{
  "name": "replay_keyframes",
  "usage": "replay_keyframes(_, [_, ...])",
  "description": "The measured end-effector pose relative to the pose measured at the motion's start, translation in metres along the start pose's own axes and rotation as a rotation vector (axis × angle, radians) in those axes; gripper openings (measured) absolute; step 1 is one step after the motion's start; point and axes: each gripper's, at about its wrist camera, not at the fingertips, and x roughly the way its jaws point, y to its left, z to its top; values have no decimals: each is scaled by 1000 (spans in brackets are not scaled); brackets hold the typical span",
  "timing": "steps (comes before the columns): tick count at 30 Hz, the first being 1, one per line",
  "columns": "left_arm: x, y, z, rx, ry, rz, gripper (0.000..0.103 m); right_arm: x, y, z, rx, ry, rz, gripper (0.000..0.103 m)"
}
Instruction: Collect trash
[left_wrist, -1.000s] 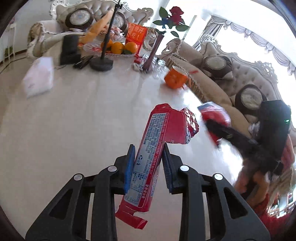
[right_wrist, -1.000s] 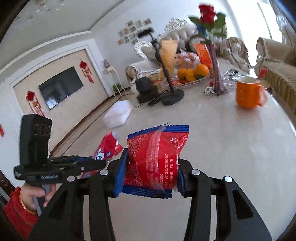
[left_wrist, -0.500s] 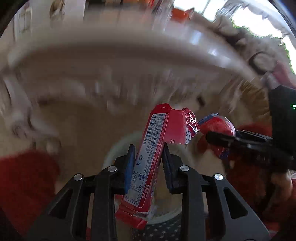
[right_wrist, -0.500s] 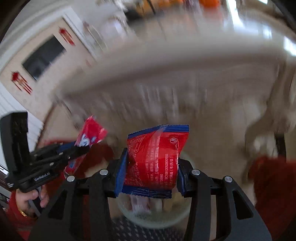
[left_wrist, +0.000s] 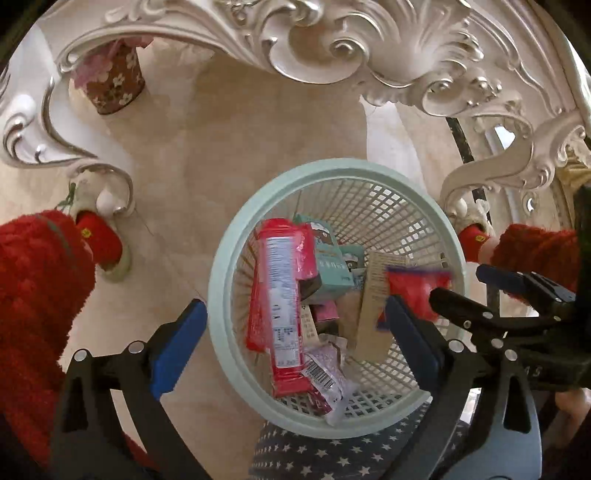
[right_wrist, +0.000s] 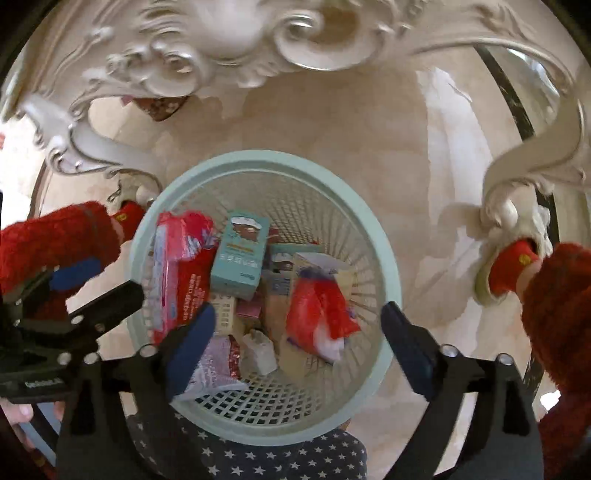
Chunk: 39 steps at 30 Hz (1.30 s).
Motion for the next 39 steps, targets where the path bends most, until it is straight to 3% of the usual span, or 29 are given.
replay_keyframes(6, [-17, -10, 7, 17, -74, -15, 94, -23, 2, -4, 26, -57, -24, 88])
replay_keyframes(8, [-36, -13, 10, 8, -129, -30, 94, -35, -3, -6, 45, -88, -16, 96])
replay_keyframes(14, [-102, -33, 14, 12, -283, -55, 94, -95, -2, -7, 73, -239, -66, 95])
replay_keyframes(21, [-146, -55, -7, 52, -419, 44, 94, -145, 4, -31, 82, -392, -135, 95])
replay_keyframes(27, [-160, -62, -25, 59, -459, 145, 94, -144, 5, -51, 76, -404, -147, 95])
replay_keyframes(34, [-176, -69, -37, 97, -505, 135, 94, -155, 6, -61, 95, -411, -115, 95])
replay_keyframes(39, [-175, -77, -40, 120, -484, 114, 94, -157, 9, -67, 97, -391, -115, 95])
